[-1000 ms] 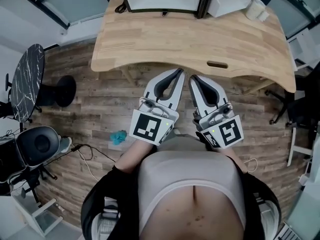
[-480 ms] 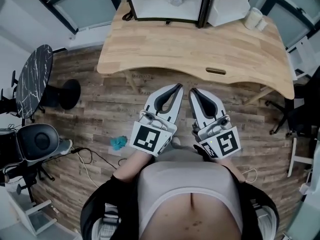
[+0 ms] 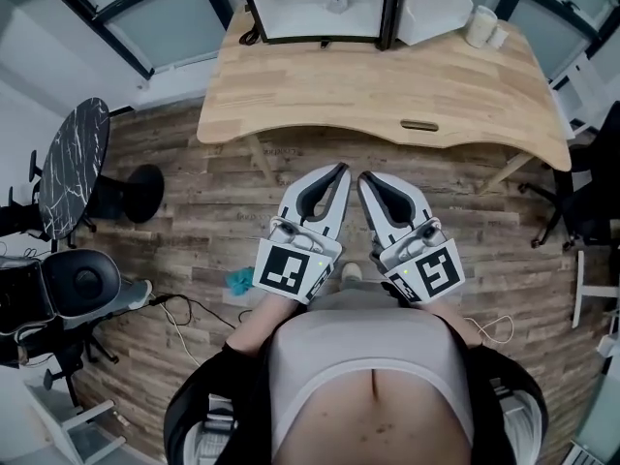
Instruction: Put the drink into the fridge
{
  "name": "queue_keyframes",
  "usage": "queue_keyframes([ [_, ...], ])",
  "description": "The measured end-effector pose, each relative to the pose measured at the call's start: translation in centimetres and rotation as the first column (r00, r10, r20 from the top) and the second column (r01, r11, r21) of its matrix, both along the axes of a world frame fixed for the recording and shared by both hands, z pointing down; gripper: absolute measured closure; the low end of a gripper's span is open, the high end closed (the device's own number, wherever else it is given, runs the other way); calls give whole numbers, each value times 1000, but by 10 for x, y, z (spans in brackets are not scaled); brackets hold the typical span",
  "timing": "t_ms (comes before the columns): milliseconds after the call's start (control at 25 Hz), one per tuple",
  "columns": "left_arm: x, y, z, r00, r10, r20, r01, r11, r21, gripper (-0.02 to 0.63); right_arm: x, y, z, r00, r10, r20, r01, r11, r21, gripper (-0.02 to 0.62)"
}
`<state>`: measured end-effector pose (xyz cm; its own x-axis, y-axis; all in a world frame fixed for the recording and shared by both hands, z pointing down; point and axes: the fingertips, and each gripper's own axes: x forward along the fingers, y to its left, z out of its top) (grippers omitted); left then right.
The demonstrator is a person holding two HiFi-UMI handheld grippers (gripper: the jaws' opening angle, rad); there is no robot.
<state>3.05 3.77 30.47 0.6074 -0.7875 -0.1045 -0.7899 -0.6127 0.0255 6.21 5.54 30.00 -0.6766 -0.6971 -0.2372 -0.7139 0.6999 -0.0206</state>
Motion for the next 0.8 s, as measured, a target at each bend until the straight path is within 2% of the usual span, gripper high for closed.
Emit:
queue_keyframes([
  [480,-66,103,10,1000,-8,-4,8,1000,-17,594,-53,100,10,998,55,-4,-55,998,-37,565],
  [800,-93,169,14,1000,18,0,-18,1000,-6,594,-84,170,11,997,82,-15,-82,996,-19,565],
])
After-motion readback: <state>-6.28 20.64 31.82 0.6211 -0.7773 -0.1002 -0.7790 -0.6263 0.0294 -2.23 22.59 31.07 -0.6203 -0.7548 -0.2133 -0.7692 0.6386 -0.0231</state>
